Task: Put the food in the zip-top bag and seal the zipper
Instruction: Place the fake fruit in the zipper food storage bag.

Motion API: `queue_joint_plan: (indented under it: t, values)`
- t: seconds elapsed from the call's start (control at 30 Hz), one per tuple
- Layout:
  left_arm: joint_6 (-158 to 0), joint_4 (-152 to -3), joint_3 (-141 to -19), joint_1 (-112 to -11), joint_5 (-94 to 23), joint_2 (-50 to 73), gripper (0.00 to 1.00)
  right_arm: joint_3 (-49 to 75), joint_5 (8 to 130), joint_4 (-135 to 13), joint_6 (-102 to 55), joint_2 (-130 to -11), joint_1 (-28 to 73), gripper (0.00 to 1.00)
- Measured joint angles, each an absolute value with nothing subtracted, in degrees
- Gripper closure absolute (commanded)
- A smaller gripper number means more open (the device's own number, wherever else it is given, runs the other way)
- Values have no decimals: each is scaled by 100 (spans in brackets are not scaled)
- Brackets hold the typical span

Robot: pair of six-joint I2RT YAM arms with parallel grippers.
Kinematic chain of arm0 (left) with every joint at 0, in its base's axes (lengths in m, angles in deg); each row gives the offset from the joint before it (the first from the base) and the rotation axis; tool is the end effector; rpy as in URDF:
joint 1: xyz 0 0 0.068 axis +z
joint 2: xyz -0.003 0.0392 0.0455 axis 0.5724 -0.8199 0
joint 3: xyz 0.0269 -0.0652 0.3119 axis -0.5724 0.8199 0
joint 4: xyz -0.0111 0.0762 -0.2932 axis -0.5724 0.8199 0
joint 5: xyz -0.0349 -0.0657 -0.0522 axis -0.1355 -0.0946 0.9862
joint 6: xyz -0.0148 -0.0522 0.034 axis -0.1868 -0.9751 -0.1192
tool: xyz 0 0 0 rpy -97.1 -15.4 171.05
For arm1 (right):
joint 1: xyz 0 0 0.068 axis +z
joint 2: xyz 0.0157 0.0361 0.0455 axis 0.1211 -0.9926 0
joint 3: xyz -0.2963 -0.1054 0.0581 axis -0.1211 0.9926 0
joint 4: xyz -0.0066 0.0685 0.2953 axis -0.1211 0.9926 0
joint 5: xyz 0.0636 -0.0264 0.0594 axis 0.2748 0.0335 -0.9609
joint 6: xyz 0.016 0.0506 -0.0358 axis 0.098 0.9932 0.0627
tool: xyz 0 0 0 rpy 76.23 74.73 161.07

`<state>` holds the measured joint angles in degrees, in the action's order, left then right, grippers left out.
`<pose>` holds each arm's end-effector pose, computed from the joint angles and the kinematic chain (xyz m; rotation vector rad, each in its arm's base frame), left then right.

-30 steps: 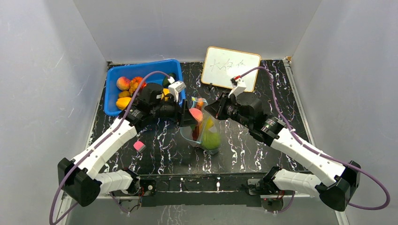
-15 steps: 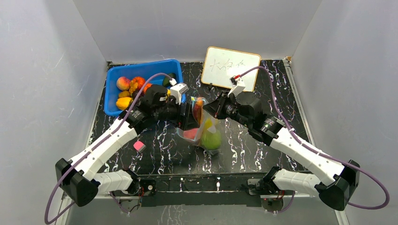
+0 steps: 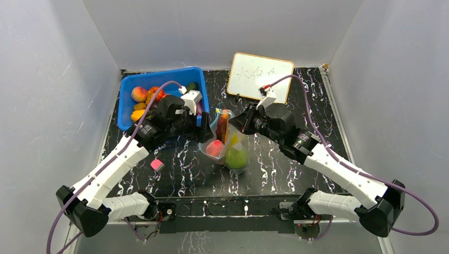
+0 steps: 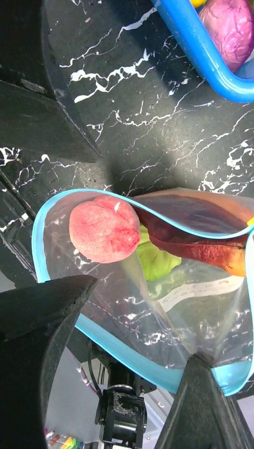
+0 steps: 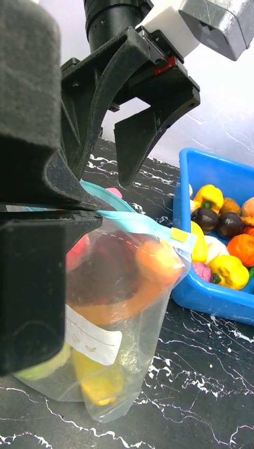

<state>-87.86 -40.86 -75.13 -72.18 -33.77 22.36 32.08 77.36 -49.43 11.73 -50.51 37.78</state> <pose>0.2155 -0.1749 0.4033 0.4401 2.1784 -0.7595 0.1997 0.1974 0.3873 -0.0377 2.0035 1.0134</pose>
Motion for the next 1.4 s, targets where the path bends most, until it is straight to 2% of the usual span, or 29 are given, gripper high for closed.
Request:
queue_joint_plan:
  t: [0.13, 0.3, 0.33, 0.37, 0.4, 0.43, 0.6, 0.67, 0.83, 0.9, 1.0, 1.07, 1.13, 1.4]
  values:
    - [-8807, -4075, -7450, -7218, -3495, 2216, 31, 3208, 7736, -4941, 1173, -5051, 3778, 100]
    - [-8803, -4180, -7220, -7218, -3517, 2076, 55, 3208, 7734, -4936, 1173, -5051, 3778, 100]
    - [-8794, -4204, -7220, -7218, -3502, 1995, 63, 3208, 7736, -4934, 1173, -5051, 3778, 100]
    - [-8779, -4245, -7220, -7218, -3480, 1906, 75, 3208, 7736, -4925, 1171, -5051, 3778, 100]
    - [-8775, -4274, -7220, -7218, -3439, 1820, 93, 3208, 7741, -4919, 1173, -5051, 3778, 100]
    - [-8772, -4300, -7220, -7218, -3393, 1742, 100, 3208, 7750, -4910, 1173, -5051, 3778, 99]
    - [-8884, -4584, -7220, -7218, -3111, 1711, 100, 2987, 8005, -4458, 1158, -5120, 3778, 77]
    - [-8985, -4737, -7220, -7218, -2988, 1735, 100, 2784, 8110, -4174, 1173, -5182, 3778, 73]
    - [-9247, -5045, -7220, -7218, -2700, 1744, 100, 2530, 8171, -3603, 1202, -5188, 3778, 73]
    - [-9332, -5150, -7220, -7218, -2626, 1744, 100, 2513, 8193, -3424, 1197, -5201, 3778, 73]
    - [-9415, -5253, -7220, -7218, -2571, 1744, 100, 2504, 8300, -3118, 1151, -5295, 3778, 80]
    - [-9459, -5281, -7220, -7218, -2560, 1744, 100, 2504, 8359, -2956, 1121, -5350, 3775, 86]
    - [-9500, -5292, -7220, -7218, -2547, 1744, 100, 2498, 8421, -2812, 1046, -5378, 3775, 100]
    - [-9706, -5454, -7618, -7218, -2685, 1777, 100, 1792, 8779, -2399, 649, -5241, 3778, 100]
